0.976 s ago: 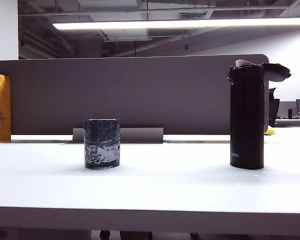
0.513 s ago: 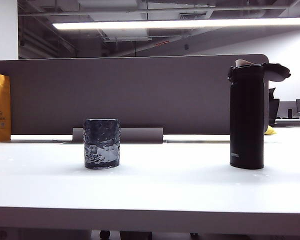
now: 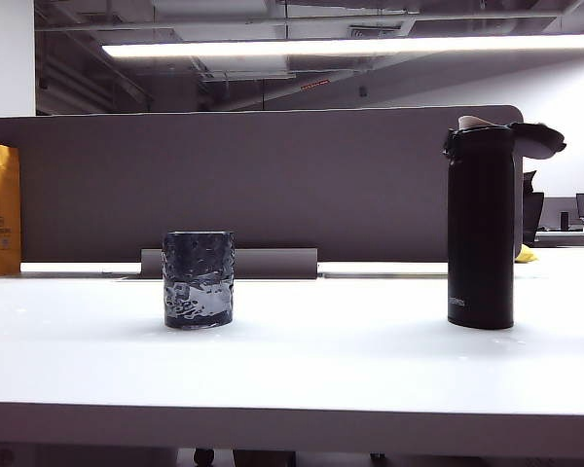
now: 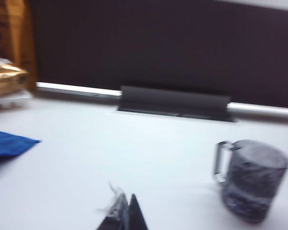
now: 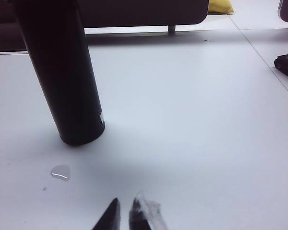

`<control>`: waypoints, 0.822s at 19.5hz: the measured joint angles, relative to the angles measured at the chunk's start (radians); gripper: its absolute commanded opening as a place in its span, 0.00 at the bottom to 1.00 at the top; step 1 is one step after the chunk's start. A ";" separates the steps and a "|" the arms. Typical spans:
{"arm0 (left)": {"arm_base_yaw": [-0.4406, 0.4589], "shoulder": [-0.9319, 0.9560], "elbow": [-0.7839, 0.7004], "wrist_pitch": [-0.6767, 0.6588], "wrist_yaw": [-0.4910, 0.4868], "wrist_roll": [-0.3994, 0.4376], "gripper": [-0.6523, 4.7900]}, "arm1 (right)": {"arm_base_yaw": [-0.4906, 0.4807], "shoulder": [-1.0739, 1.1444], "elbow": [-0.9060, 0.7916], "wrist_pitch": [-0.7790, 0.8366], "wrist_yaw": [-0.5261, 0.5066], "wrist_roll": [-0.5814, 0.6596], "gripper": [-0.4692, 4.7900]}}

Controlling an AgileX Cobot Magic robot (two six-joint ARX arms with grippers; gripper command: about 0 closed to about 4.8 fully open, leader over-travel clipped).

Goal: Pick up the black thermos, pour some water into the cup, then place the black thermos back on the table.

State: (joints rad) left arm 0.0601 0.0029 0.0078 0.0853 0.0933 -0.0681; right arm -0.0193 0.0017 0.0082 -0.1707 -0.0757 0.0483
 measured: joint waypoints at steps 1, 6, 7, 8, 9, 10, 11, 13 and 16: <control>0.000 0.000 0.000 -0.005 -0.010 0.009 0.11 | 0.000 0.000 0.000 0.000 0.000 0.000 0.16; 0.000 0.000 0.000 -0.016 -0.019 0.023 0.11 | 0.000 0.000 0.000 0.000 0.000 0.000 0.16; 0.000 0.000 0.000 -0.016 -0.019 0.024 0.11 | 0.000 0.000 0.000 0.000 0.000 0.000 0.16; 0.000 0.000 0.000 -0.017 -0.019 0.024 0.11 | 0.000 0.000 0.000 0.000 0.000 0.000 0.16; 0.000 0.000 0.000 -0.016 -0.019 0.024 0.11 | 0.000 0.000 0.000 0.000 0.000 0.000 0.16; 0.000 0.000 0.000 -0.016 -0.019 0.024 0.11 | 0.000 0.000 0.000 0.000 0.000 0.000 0.16; 0.000 0.000 0.000 -0.017 -0.019 0.024 0.11 | 0.000 0.000 0.000 0.000 0.000 0.000 0.16; 0.000 0.000 0.000 -0.017 -0.019 0.024 0.11 | 0.000 0.000 0.000 0.000 0.000 0.000 0.16; 0.000 0.000 0.000 -0.016 -0.019 0.024 0.11 | 0.000 0.000 0.000 0.000 0.000 0.000 0.16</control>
State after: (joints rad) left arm 0.0601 0.0029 0.0078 0.0689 0.0746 -0.0444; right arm -0.0193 0.0017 0.0082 -0.1711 -0.0753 0.0483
